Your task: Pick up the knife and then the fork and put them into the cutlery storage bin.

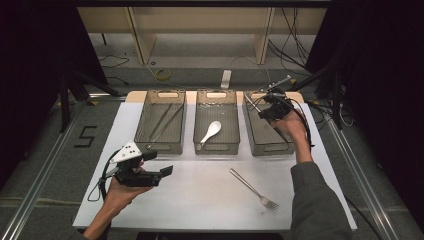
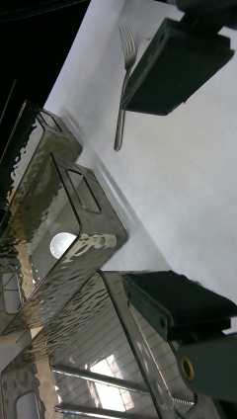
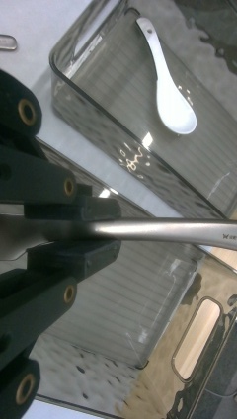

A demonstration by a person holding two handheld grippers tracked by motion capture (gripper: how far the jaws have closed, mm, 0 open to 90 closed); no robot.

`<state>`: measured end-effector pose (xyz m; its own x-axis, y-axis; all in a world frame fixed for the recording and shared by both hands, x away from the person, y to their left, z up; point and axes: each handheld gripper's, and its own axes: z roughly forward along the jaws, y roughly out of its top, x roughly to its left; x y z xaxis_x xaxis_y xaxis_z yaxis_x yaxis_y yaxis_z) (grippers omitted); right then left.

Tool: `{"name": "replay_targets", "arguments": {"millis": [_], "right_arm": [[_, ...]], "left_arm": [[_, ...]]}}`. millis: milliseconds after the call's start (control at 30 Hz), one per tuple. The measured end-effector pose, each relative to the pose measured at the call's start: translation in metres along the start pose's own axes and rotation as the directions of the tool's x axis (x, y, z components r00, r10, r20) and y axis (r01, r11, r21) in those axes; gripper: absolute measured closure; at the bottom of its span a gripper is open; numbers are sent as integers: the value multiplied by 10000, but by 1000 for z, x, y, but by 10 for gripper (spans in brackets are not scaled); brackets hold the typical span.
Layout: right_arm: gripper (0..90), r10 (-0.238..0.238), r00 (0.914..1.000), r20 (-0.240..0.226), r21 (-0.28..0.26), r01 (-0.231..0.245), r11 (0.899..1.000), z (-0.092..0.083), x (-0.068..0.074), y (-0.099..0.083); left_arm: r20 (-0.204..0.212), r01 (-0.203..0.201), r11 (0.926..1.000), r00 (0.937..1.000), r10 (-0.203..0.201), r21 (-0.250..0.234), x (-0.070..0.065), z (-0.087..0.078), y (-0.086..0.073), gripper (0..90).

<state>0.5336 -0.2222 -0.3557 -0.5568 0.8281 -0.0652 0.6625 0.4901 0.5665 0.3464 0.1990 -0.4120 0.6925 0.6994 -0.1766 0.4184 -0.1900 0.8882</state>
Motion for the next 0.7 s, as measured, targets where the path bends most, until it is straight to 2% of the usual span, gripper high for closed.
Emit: {"name": "replay_targets", "arguments": {"millis": [367,533,700], "right_arm": [[809,514,9985,184,3,-514,9987,9,-9,1],[808,762,9964,369,223,-770,9968,18,-15,2],[808,925,9950,378,153,-932,9955,21,-15,3]], "left_arm": [[-9,13,10000,10000,-13,-6,0,1,0,168],[4,-6,10000,10000,6,3,0,0,0,168],[23,1,10000,10000,-1,25,0,1,0,168]]}}
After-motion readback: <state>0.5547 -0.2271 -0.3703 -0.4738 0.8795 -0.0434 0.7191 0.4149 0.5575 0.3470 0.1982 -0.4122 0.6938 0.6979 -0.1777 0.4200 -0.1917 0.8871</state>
